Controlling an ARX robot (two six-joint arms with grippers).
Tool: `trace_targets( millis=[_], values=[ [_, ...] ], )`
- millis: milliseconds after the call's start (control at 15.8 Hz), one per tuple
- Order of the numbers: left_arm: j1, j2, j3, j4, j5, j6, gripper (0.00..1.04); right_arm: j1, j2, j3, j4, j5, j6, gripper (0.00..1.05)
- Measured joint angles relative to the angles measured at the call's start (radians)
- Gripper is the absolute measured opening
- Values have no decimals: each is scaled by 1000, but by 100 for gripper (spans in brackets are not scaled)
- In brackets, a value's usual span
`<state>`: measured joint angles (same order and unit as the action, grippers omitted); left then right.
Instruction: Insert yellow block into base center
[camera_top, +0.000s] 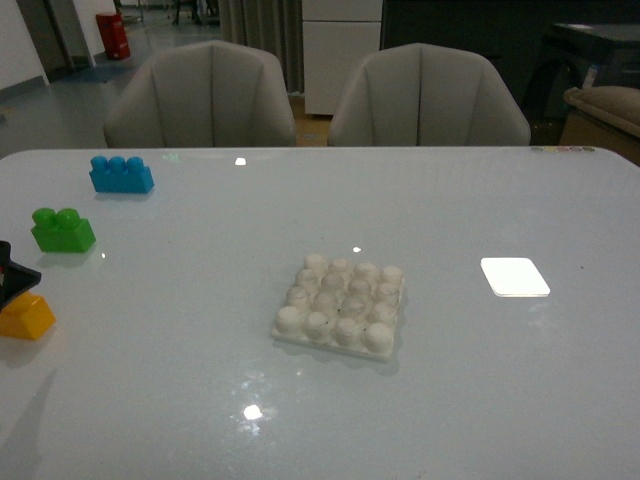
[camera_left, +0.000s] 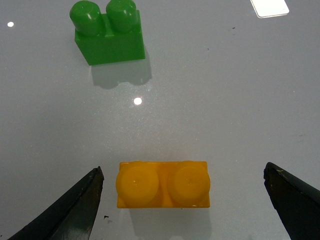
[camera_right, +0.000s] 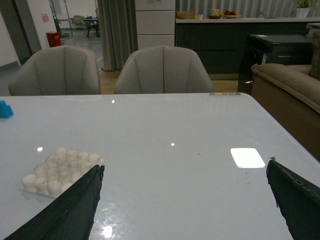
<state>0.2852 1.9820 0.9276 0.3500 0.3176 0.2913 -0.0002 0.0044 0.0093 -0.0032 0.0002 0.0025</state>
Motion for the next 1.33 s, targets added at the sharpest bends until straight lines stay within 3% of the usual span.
trace_targets(
  millis=[948, 1074, 1138, 1327],
  values=[
    [6, 148, 29, 70, -11, -4, 98, 0, 0, 0, 0, 0, 0, 98],
    [2, 150, 30, 82, -20, -10, 73, 0, 0, 0, 0, 0, 0, 98],
    [-5, 149, 30, 90, -22, -24, 66, 0, 0, 0, 0, 0, 0, 98],
    [-24, 114, -5, 100, -22, -49, 65, 0, 0, 0, 0, 0, 0, 98]
  ],
)
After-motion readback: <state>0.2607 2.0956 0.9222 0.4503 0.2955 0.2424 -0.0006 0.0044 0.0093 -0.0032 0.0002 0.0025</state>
